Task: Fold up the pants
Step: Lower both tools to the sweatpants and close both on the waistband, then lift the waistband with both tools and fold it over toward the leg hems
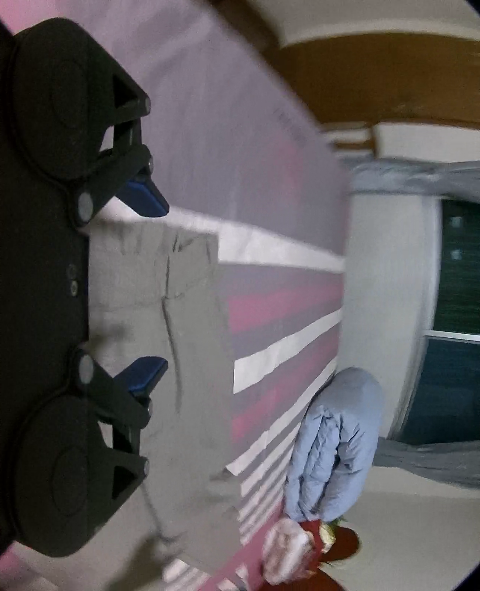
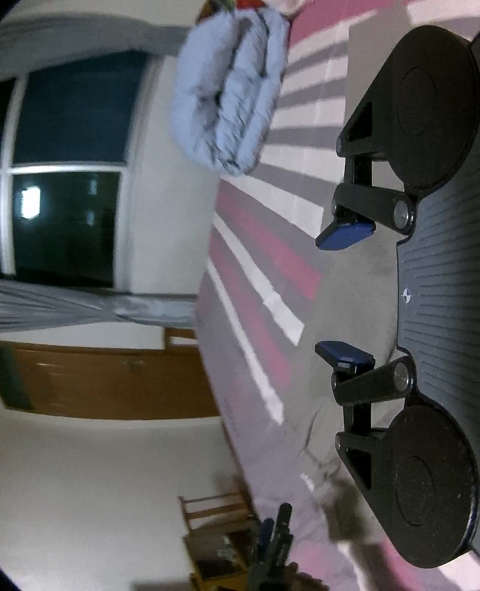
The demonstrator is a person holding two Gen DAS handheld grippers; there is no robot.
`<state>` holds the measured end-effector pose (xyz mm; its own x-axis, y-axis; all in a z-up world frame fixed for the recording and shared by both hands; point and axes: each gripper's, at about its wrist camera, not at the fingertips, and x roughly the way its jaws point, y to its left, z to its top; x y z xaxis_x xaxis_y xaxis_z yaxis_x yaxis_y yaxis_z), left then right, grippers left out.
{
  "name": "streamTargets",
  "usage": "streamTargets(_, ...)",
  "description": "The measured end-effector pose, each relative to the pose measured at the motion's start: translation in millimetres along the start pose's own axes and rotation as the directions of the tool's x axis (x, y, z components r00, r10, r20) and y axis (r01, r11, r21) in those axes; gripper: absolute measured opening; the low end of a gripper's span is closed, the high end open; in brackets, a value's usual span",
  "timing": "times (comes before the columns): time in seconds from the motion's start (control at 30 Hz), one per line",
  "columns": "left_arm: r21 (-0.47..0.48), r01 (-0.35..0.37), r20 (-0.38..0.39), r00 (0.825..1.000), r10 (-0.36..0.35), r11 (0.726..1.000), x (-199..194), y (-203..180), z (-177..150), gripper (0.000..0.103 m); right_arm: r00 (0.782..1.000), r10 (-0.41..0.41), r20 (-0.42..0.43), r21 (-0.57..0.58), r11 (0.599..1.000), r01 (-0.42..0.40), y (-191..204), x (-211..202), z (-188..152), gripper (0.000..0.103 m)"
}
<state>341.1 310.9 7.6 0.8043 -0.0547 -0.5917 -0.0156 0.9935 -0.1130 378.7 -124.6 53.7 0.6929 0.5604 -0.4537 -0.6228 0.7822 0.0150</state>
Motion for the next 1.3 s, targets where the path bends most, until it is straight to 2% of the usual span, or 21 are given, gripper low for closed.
streamTargets(0.2, -0.044, 0.02, -0.091, 0.996, -0.024, 0.999, 95, 38, 28, 0.068, 0.996, 0.036, -0.078, -0.016, 0.999, -0.037, -24, 112, -1, 0.056)
streamTargets(0.27, -0.033, 0.023, -0.128, 0.991, -0.027, 0.999, 118, 48, 33, 0.065, 0.995, 0.046, -0.093, -0.008, 0.999, -0.047, -31, 138, -2, 0.056)
streamTargets(0.33, 0.006, 0.039, -0.199, 0.979, -0.037, 0.999, 147, 50, 37, 0.066, 0.991, 0.065, -0.12, 0.003, 0.998, -0.065, -39, 162, -3, 0.056)
streamTargets(0.5, 0.042, 0.088, -0.223, 0.972, -0.076, 0.995, 176, 51, 43, 0.066, 0.972, 0.088, -0.22, -0.045, 0.994, -0.1, -53, 211, -10, 0.056)
streamTargets(0.57, 0.063, 0.104, -0.224, 0.971, -0.087, 0.993, 182, 50, 46, 0.059, 0.966, 0.08, -0.245, -0.059, 0.994, -0.097, -59, 224, -12, 0.056)
streamTargets(0.67, 0.081, 0.125, -0.212, 0.972, -0.106, 0.989, 187, 48, 51, 0.036, 0.957, 0.093, -0.274, -0.072, 0.99, -0.117, -62, 237, -10, 0.056)
streamTargets(0.7, 0.077, 0.14, -0.209, 0.97, -0.121, 0.987, 187, 48, 52, 0.029, 0.945, 0.11, -0.31, -0.077, 0.987, -0.14, -62, 244, -9, 0.056)
streamTargets(0.8, 0.099, 0.149, -0.196, 0.972, -0.128, 0.984, 189, 45, 53, 0.024, 0.907, 0.105, -0.407, -0.121, 0.978, -0.168, -60, 266, -11, 0.055)
streamTargets(0.83, 0.093, 0.147, -0.186, 0.974, -0.127, 0.985, 189, 45, 52, 0.023, 0.901, 0.124, -0.416, -0.106, 0.977, -0.183, -61, 269, -12, 0.044)
streamTargets(0.87, 0.084, 0.145, -0.175, 0.976, -0.129, 0.986, 188, 47, 52, 0.023, 0.894, 0.146, -0.425, -0.099, 0.974, -0.206, -61, 271, -11, 0.02)
streamTargets(0.9, 0.077, 0.14, -0.156, 0.979, -0.127, 0.987, 186, 47, 52, 0.022, 0.892, 0.149, -0.427, -0.091, 0.974, -0.206, -60, 270, -9, 0.006)
streamTargets(0.93, 0.077, 0.137, -0.128, 0.984, -0.127, 0.988, 181, 47, 52, 0.021, 0.895, 0.151, -0.419, -0.086, 0.975, -0.205, -58, 266, -6, 0.006)
streamTargets(1.0, 0.083, 0.148, -0.037, 0.989, -0.145, 0.986, 162, 48, 53, 0.021, 0.921, 0.132, -0.368, -0.125, 0.974, -0.189, -51, 246, 0, 0.006)
streamTargets(1.13, 0.072, 0.195, 0.092, 0.975, -0.201, 0.978, 116, 53, 57, 0.021, 0.956, 0.149, -0.254, -0.135, 0.973, -0.188, -38, 185, 19, 0.006)
streamTargets(1.23, 0.075, 0.229, 0.153, 0.959, -0.238, 0.971, 74, 52, 58, 0.021, 0.966, 0.153, -0.209, -0.177, 0.965, -0.191, -21, 138, 27, 0.006)
streamTargets(1.3, 0.108, 0.233, 0.163, 0.955, -0.248, 0.967, 50, 45, 59, 0.021, 0.972, 0.144, -0.184, -0.203, 0.962, -0.181, -10, 110, 28, 0.006)
